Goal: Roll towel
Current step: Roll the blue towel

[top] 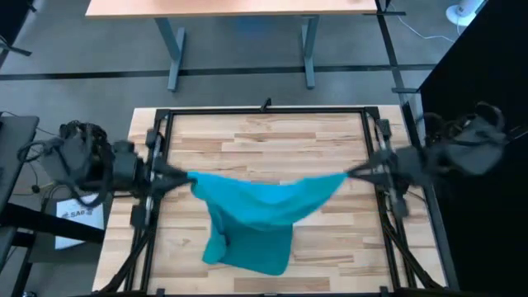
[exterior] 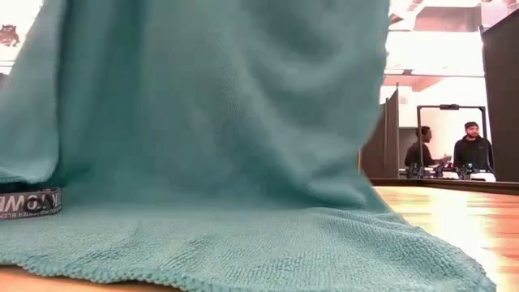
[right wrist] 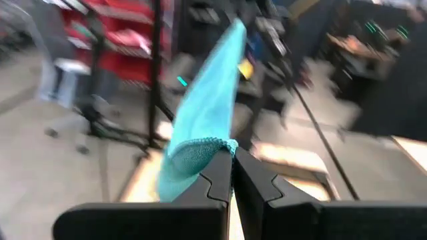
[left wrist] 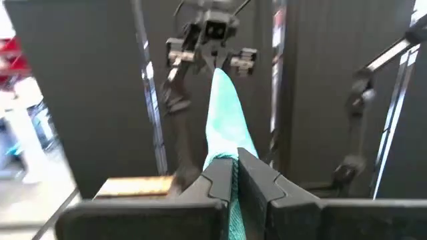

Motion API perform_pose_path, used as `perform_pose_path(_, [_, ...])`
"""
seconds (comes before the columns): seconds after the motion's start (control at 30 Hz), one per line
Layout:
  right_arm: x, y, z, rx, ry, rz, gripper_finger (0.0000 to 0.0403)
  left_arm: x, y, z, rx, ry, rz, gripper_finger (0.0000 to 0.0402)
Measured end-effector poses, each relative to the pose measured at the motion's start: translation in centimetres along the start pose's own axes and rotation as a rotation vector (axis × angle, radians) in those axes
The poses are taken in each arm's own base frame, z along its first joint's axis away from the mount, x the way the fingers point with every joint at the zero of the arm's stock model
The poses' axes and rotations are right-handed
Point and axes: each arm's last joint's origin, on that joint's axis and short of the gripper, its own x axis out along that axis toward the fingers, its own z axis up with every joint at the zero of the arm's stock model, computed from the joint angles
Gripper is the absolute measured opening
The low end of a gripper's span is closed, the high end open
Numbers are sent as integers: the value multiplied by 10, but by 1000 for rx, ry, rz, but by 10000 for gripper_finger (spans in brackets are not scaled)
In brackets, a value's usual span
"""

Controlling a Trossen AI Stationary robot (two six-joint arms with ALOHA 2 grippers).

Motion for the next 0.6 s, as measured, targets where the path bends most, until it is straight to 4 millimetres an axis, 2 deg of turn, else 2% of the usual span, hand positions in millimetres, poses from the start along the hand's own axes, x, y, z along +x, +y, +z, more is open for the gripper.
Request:
perform_pose_path(0.17, [13, -28, -15, -16, 157, -148, 0, -8, 42, -14, -20, 140, 162, 0])
perform_pose_path(0.37, [26, -66, -27, -9, 273, -294, 0, -49, 95, -20, -87, 194, 340, 0])
perform_pose_path(0.5, [45, -93, -40, 4, 355, -337, 0, -72, 113, -21, -114, 180, 409, 0])
perform_pose_path(0.6, [68, -111, -56, 34, 408, -314, 0, -84, 120, -27, -105, 208, 435, 0])
